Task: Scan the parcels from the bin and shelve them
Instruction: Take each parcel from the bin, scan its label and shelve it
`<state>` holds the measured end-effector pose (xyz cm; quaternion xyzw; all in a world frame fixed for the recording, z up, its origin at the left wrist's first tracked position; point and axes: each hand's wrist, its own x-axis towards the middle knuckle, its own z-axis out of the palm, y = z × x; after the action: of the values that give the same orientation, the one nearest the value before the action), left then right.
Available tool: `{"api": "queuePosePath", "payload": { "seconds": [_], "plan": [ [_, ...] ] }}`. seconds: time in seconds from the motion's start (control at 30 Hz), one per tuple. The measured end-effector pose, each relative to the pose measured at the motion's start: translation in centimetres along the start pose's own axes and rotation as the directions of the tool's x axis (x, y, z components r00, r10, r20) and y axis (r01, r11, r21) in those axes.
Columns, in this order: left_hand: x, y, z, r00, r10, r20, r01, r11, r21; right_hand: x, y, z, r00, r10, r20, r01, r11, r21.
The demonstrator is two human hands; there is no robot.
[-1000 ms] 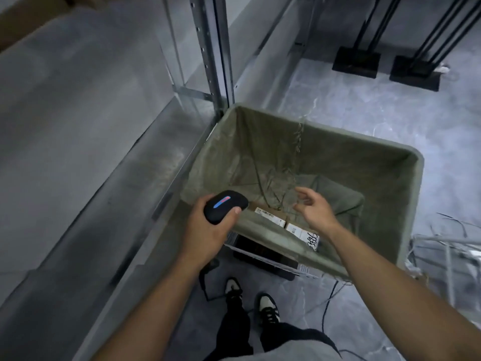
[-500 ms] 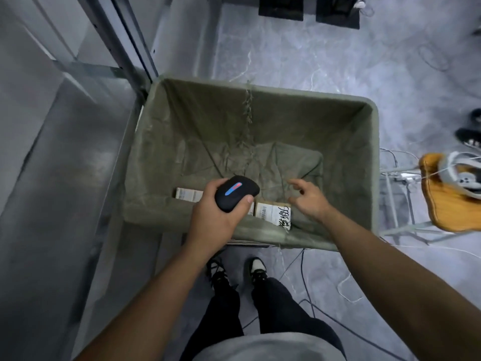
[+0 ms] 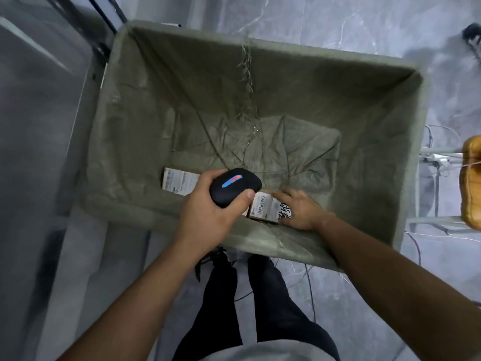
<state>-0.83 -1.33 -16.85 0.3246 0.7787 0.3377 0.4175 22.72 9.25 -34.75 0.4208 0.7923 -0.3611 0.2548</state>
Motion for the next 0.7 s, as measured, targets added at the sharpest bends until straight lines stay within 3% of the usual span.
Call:
{"api": "queuePosePath", "payload": {
  "seconds": [0.5, 0.7],
  "plan": [
    [-0.4, -0.7, 0.6, 0.998, -0.051, -0.033, 0.049, 0.997, -0.055, 1.2, 0.2, 1.3, 0.994, -0.062, -0.091, 0.054, 0.994, -0.092],
    [-2.0, -0.1, 0.2, 0.998, -0.037, -0.049, 0.033, 0.996, -0.081, -0.5, -0.7, -0.7, 0.983, -0.014, -0.183, 0.012, 1.0, -0.012]
  ]
}}
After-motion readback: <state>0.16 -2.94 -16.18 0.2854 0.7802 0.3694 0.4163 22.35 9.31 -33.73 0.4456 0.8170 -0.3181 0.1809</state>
